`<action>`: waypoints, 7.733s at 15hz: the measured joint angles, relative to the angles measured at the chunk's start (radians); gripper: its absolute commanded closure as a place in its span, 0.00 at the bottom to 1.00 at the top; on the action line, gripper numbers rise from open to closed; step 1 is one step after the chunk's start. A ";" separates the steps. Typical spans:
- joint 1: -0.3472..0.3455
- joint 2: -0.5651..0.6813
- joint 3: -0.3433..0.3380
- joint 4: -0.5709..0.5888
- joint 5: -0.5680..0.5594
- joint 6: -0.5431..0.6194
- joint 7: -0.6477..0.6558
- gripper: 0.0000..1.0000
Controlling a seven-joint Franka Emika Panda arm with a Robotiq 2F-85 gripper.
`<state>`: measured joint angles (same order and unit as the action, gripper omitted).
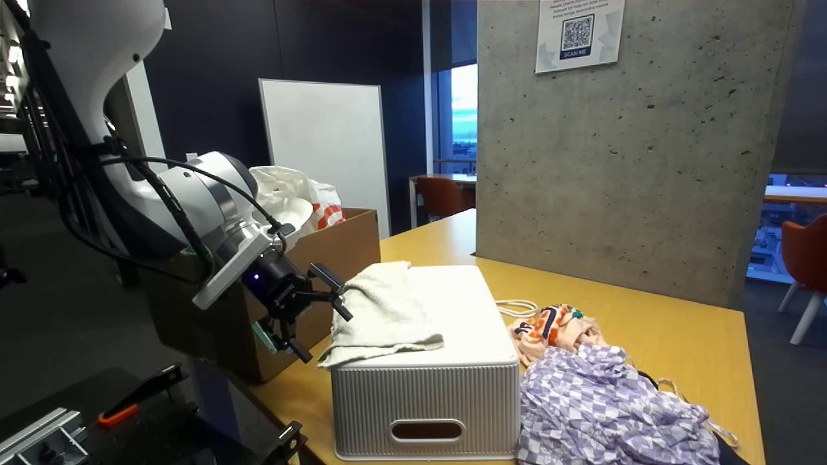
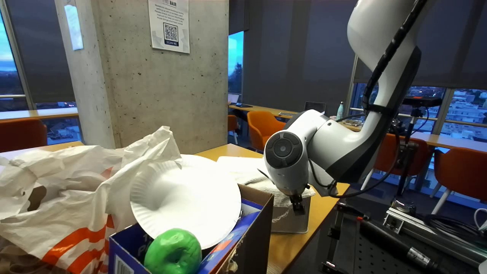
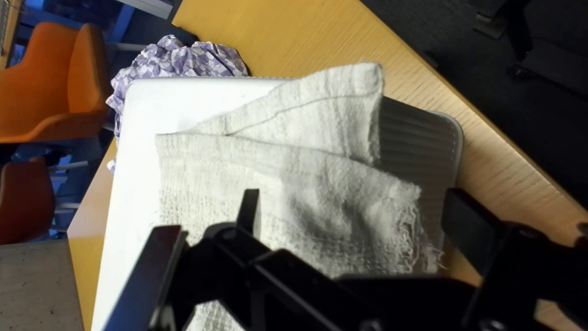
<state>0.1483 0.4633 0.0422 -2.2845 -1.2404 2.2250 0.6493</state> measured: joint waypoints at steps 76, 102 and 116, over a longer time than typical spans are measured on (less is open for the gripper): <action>-0.039 -0.077 0.038 -0.030 -0.127 -0.132 0.119 0.99; -0.297 -0.192 -0.143 0.161 -0.051 0.173 -0.004 0.99; -0.306 0.196 -0.171 0.629 0.059 0.212 -0.107 0.99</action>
<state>-0.1576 0.6592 -0.1288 -1.6559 -1.1810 2.4367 0.5418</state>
